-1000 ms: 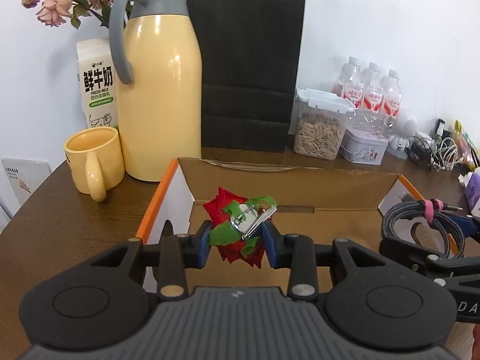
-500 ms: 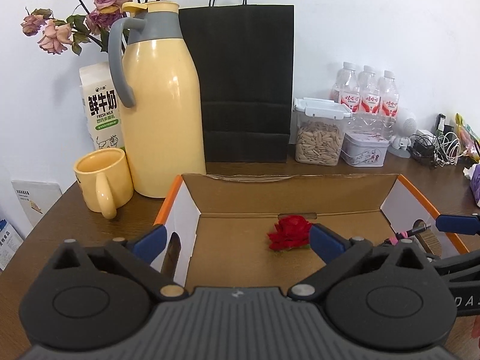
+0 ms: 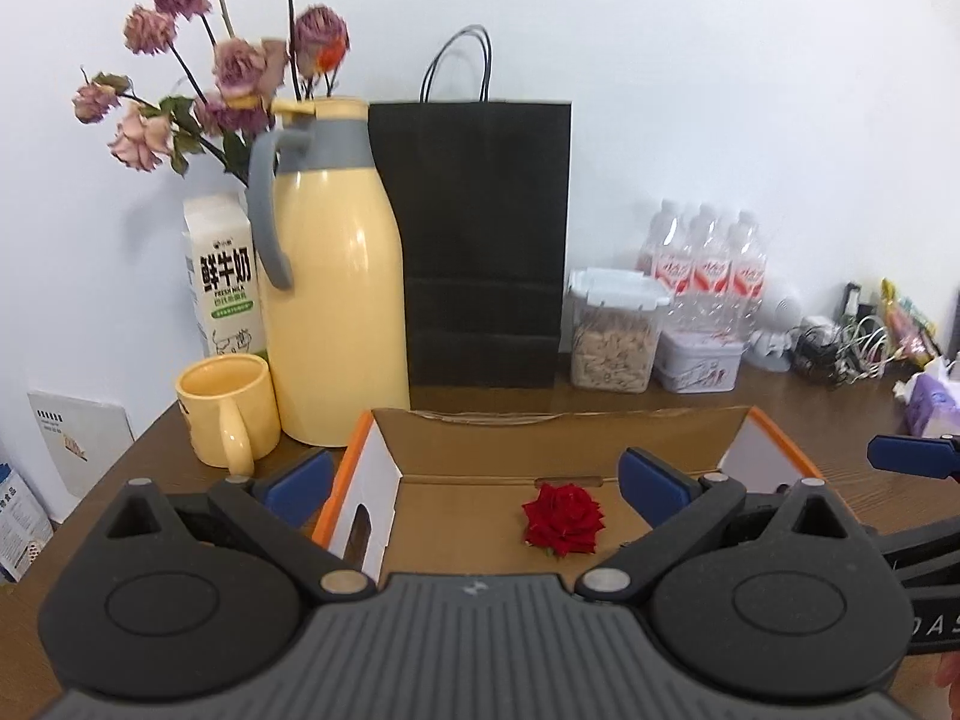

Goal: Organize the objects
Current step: 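Drop the cable and red flower into the box, opening both grippers, then move the right gripper to the white plush toy and grasp it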

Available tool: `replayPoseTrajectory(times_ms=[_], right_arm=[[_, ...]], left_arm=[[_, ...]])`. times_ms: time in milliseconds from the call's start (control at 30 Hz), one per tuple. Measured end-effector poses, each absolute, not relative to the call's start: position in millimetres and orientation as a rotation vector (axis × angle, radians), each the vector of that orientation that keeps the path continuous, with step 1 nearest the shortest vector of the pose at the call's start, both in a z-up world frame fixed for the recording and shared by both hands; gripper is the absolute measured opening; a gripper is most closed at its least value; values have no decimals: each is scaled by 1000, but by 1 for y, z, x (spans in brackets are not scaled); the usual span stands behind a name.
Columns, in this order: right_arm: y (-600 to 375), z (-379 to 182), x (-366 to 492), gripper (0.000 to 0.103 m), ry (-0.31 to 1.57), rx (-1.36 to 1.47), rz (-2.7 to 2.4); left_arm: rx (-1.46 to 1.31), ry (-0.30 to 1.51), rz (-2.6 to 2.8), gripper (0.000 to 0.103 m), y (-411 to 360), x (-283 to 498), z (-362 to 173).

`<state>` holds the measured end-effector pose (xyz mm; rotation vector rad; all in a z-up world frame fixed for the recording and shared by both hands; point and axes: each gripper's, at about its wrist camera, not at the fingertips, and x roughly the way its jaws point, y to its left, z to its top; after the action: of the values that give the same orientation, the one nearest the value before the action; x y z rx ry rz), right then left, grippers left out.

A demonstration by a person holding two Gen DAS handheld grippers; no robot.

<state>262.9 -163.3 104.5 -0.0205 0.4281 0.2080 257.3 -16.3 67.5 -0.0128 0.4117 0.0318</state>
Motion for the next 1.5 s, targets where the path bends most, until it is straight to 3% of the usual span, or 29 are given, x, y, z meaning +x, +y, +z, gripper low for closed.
replayPoseTrajectory(times_ms=[400,1000,1500], right_arm=[[-179,116,178,103,394,-41,202],[-189,83,70,103,466,-37,205],[-183,52,54,103,565,-18,228]], left_arm=[[14,391,15,103,-10,182,78],[45,468,45,103,19,77,39],[14,583,50,103,29,67,7]])
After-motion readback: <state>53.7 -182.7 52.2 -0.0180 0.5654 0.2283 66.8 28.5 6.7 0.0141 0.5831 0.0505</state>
